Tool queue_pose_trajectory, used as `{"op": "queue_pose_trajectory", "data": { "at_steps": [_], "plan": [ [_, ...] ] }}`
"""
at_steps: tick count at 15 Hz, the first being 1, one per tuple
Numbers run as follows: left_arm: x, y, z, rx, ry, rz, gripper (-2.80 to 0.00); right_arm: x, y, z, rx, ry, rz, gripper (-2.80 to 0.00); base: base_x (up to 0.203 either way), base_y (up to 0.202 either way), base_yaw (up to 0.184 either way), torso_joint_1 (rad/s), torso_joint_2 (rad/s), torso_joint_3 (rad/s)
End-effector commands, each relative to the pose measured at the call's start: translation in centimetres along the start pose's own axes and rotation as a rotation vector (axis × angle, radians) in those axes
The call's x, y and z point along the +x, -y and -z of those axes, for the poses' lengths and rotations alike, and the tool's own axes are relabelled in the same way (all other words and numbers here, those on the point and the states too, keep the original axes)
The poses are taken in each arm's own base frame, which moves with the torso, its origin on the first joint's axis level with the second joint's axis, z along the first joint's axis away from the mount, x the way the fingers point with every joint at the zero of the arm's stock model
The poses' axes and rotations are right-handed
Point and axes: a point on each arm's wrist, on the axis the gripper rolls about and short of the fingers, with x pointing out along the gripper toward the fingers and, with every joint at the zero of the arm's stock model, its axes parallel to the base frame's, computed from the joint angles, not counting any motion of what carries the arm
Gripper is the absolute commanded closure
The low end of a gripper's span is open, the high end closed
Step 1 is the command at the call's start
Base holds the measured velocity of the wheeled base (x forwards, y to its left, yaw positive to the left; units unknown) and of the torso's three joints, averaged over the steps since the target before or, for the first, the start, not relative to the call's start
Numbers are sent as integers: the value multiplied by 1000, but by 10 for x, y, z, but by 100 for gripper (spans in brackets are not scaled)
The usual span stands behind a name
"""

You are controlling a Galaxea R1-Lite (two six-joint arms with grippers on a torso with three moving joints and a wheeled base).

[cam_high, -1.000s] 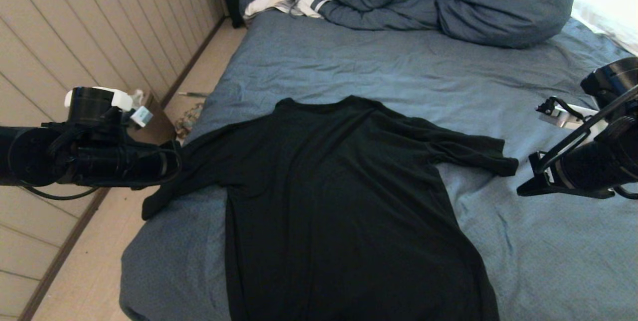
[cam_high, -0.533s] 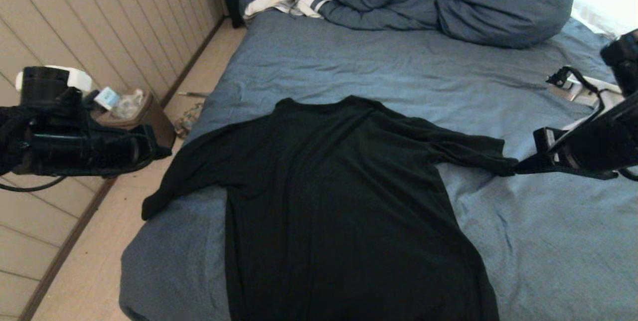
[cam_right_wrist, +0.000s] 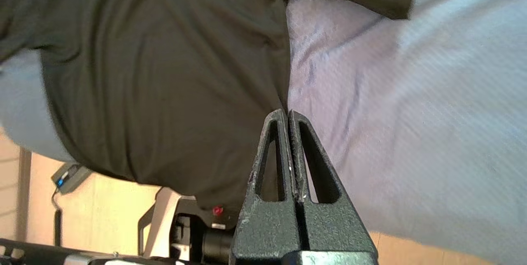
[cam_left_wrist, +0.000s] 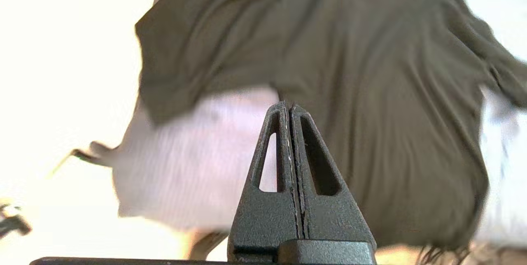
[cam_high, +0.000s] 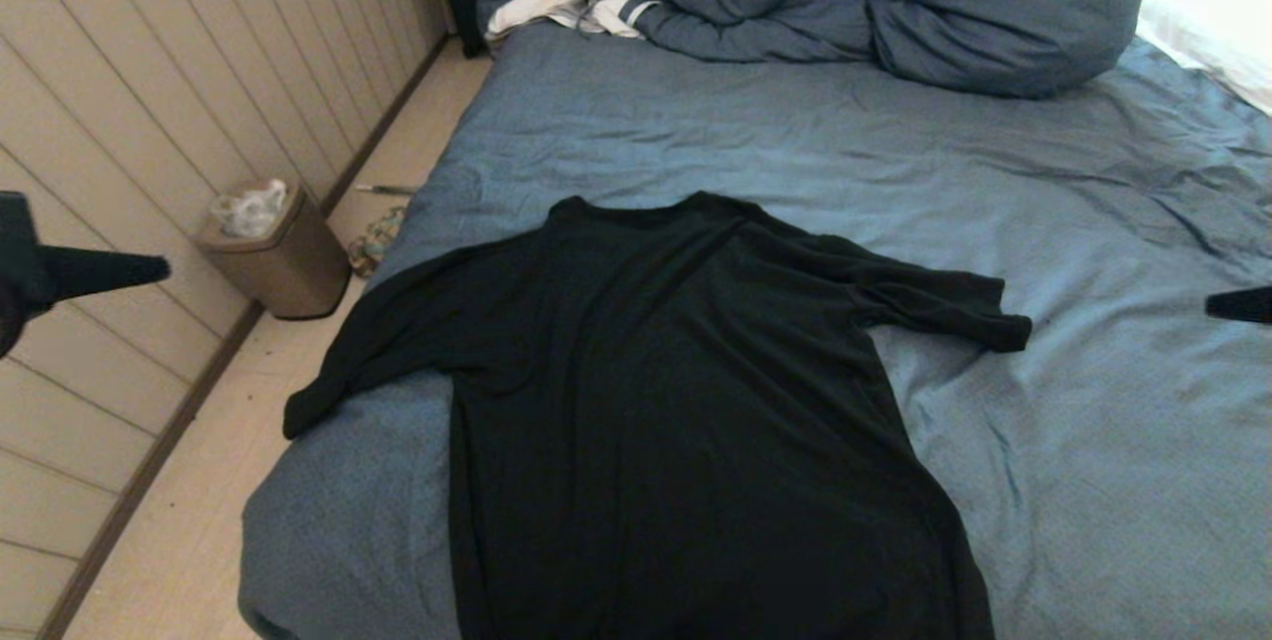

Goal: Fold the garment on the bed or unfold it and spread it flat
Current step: Fold the black T-shirt

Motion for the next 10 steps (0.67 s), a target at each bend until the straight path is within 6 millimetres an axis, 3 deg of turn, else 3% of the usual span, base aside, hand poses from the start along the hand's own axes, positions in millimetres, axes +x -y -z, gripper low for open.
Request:
{"op": "queue_pose_trajectory", "data": {
  "at_steps": [1,3,5,10],
  "plan": [
    [-68,13,22,52,105,26,0,-53,-1,33,-16,129,-4,0,0,0,0,0,0,0],
    [-101,16,50,91,122,27,0,-74,4,65,-22,182,53,0,0,0,0,0,0,0],
    [-121,13,81,136,137,22,0,-84,10,97,-44,218,145,0,0,0,0,0,0,0],
    [-126,-1,143,150,95,5,0,-79,23,169,-62,202,250,0,0,0,0,0,0,0]
  ]
}}
